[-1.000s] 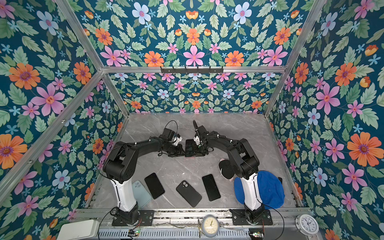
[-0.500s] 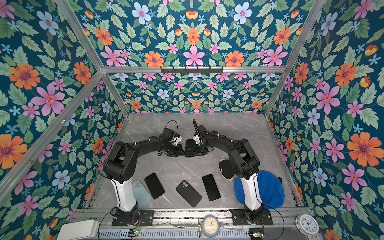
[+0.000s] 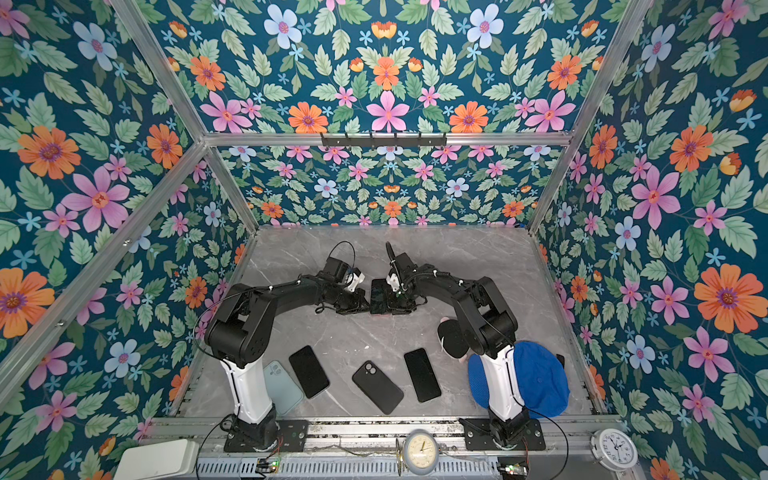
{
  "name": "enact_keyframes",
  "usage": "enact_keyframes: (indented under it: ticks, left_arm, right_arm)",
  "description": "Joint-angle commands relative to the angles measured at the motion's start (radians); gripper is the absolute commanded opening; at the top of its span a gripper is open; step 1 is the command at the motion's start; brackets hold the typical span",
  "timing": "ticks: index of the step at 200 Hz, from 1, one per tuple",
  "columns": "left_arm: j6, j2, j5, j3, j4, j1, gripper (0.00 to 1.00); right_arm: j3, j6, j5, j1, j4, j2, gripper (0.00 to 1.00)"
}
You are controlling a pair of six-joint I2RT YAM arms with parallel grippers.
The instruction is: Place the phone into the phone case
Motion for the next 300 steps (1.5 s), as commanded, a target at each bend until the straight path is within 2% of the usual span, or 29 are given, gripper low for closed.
enact_keyframes:
  ticks: [1,168,188,215,242,300]
  left_arm:
    - [0.007,0.026,-0.108,-0.023,-0.12,-0.004,0.04]
    - [-0.003,0.035,-0.113,-0.035,-0.088,-0.004,0.03]
    - [0.0,0.018,-0.124,-0.023,-0.11,-0.004,0.08]
    - [0.009,-0.01,-0.142,0.004,-0.144,-0.004,0.22]
    - [0.013,-0.018,-0.145,0.013,-0.157,-0.004,0.31]
    - [-0.009,-0.021,-0.105,0.007,-0.119,-0.003,0.34]
  right_arm:
    - [0.001,0.007,-0.01,0.005,0.01,0.009,0.44]
    - [0.036,0.014,0.002,0.021,0.008,0.016,0.43]
    - [0.039,0.01,0.016,0.021,-0.003,0.012,0.44]
    - [0.047,0.001,0.037,0.02,-0.016,0.005,0.43]
    - [0.048,0.001,0.043,0.02,-0.022,0.003,0.43]
    - [0.046,0.003,0.066,0.015,-0.027,-0.015,0.41]
